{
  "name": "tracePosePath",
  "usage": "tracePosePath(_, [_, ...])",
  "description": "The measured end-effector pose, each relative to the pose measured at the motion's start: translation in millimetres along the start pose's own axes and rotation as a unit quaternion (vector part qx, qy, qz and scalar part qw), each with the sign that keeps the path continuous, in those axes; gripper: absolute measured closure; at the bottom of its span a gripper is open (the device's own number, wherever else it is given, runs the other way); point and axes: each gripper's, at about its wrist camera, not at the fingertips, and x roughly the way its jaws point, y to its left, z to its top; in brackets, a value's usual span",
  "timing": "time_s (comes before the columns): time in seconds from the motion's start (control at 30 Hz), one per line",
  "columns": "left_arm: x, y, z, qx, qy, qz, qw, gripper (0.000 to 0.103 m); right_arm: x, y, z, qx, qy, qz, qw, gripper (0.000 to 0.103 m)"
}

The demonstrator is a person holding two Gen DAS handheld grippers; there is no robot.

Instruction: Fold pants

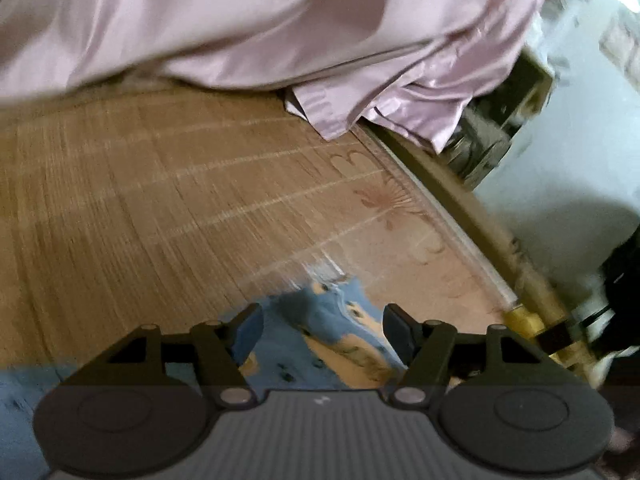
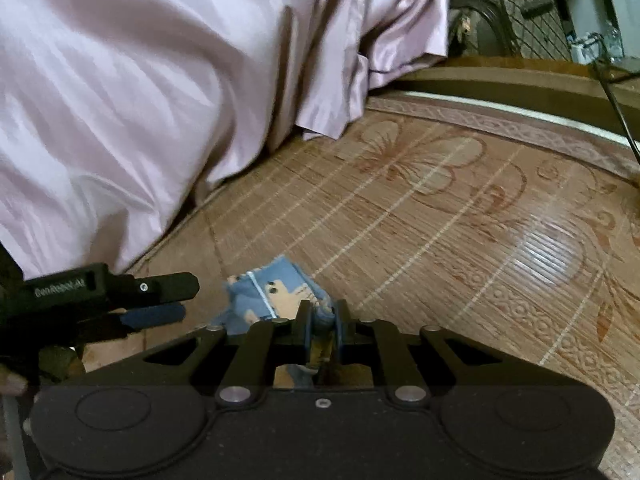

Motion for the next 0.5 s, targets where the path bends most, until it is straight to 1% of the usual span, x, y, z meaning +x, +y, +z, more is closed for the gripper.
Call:
tracePosePath(0.07, [-3.0, 7.9, -1.6, -0.031, 0.002, -0.021, 0.9993, 0.031, -2.2, 9.3, -1.9, -0.009, -0.003, 0.009, 1.000, 0.092])
tracePosePath(0.17, [-11.2, 18.1, -3.3, -0.049, -0.004, -0.034, 0.9982, 0.030, -8.2, 33.2, -10.8, -0.062, -0.008, 0.015, 0.998, 0.092])
tracePosePath(0.27, [-20.6, 31.4, -3.8, -0.064, -0.006, -0.044, 0.9970, 0.029, -9.2, 59.1, -24.6, -0.127, 0.003, 0.026, 0.992, 0.092])
tracePosePath(0.37, [-23.9, 37.7, -2.3, -0.056, -0.002, -0.033, 0.9979, 0.029, -6.1, 76.9, -37.4, -0.171, 0.018, 0.024, 0.985, 0.092])
tracePosePath(0.5, [-16.7, 26.4, 6.4, -0.022, 0.024, -0.023, 0.9992, 0.029, 0.9, 82.6, -46.4, -0.197, 0.035, 0.012, 0.980, 0.092])
